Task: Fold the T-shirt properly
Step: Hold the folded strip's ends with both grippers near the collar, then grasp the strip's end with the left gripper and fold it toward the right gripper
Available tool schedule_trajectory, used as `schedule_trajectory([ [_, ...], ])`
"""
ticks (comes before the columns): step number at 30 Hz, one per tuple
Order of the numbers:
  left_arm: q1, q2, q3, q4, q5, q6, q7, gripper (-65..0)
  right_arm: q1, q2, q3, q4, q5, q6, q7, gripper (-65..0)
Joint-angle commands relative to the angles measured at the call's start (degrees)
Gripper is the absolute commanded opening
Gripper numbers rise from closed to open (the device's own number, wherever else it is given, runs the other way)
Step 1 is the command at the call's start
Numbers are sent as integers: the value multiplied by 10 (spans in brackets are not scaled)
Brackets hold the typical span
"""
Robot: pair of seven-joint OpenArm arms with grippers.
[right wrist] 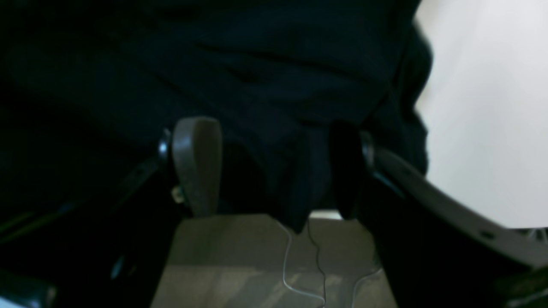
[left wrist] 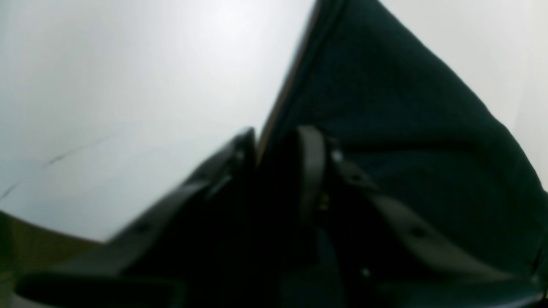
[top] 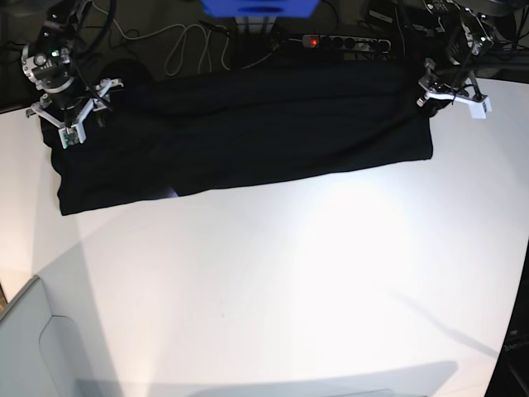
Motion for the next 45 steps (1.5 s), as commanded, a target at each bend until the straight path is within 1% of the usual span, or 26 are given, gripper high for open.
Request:
schedule_trajectory([
  [1, 2, -3, 0, -4, 11, 3, 15, -536, 3, 4, 3, 9, 6, 6, 14, -269],
  [4, -4, -1, 1, -13, 11, 3, 15, -545, 2, 4, 3, 9, 6, 6, 13, -269],
  [10, -6, -4, 41, -9, 11, 3, 15, -549, 1, 4, 4, 11, 6, 6, 12, -269],
  [11, -6, -4, 45, -9, 11, 2, 15, -557, 0, 4, 4, 11, 6, 6, 12, -269],
  [12, -6, -4, 49, -9, 11, 2, 15, -579, 0, 4, 4, 11, 6, 6, 12, -269],
  [14, -6, -4, 51, -8, 11, 2, 15, -650, 0, 4, 4, 11, 6, 6, 12, -269],
  [19, -4, -5, 48, 2, 8, 2, 16, -650, 0, 4, 4, 11, 6, 6, 12, -269],
  [26, 18, 2, 46, 126, 6, 4, 11, -650, 4, 4, 3, 8, 6, 6, 15, -262],
  [28, 16, 3, 49, 150, 6, 6, 14, -650, 18, 4, 3, 7, 6, 6, 12, -267],
  [33, 14, 28, 49, 204, 9, 7, 15, -650, 35, 5, 6, -29, 6, 6, 12, -267],
  [36, 14, 50, 55, 235, 9, 7, 16, -650, 38, 8, 6, -45, 6, 6, 16, -268],
  [37, 14, 57, 66, 242, 10, 7, 16, -650, 38, 8, 5, -46, 6, 6, 16, -268],
  [42, 16, 64, 133, 249, 10, 7, 16, -650, 44, 8, 5, -48, 6, 6, 15, -268],
  [45, 16, 64, 192, 249, 10, 8, 14, -650, 45, 8, 4, -48, 5, 6, 15, -268],
])
